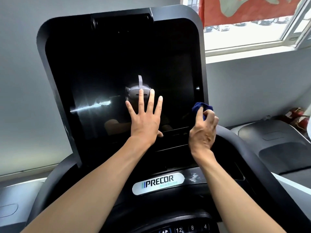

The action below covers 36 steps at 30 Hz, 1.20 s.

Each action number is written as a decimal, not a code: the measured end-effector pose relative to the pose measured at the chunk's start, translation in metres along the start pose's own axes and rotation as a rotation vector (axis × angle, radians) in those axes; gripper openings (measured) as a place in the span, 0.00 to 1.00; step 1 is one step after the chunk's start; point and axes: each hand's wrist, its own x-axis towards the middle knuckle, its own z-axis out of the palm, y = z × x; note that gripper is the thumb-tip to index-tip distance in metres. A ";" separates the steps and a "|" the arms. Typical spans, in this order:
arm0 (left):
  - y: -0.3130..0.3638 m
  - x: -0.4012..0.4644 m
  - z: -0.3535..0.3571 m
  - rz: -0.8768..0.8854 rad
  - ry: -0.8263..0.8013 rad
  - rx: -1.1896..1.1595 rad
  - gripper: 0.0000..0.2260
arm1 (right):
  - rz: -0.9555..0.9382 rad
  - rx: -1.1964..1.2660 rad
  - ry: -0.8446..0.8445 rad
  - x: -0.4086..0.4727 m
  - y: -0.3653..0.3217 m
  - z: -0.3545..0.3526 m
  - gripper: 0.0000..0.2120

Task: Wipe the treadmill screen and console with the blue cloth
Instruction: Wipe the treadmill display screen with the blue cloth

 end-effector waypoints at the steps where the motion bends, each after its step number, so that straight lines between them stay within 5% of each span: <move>1: 0.000 -0.001 0.000 0.002 -0.003 -0.005 0.62 | 0.017 -0.013 0.000 -0.005 -0.002 0.000 0.27; 7: 0.000 -0.001 0.000 -0.007 -0.002 -0.002 0.62 | 0.012 0.018 -0.049 -0.048 -0.005 0.000 0.26; 16: 0.000 0.000 -0.005 -0.013 -0.023 0.006 0.62 | 0.031 0.134 -0.022 0.072 -0.071 -0.004 0.28; 21: -0.005 -0.004 -0.009 0.013 -0.001 -0.019 0.56 | -0.300 0.044 -0.123 0.010 -0.034 -0.006 0.28; 25: -0.016 0.001 -0.020 0.016 0.071 -0.057 0.44 | -0.094 0.040 -0.059 0.077 -0.047 -0.010 0.28; 28: -0.021 0.004 -0.023 -0.055 0.106 -0.016 0.46 | -0.139 0.098 -0.007 0.116 -0.079 -0.005 0.29; 33: -0.026 0.007 -0.019 -0.086 0.073 -0.055 0.47 | -0.381 0.032 -0.054 0.065 -0.055 -0.007 0.28; 36: -0.027 0.006 -0.016 -0.080 0.076 -0.044 0.47 | -0.276 0.054 -0.049 0.084 -0.044 -0.005 0.28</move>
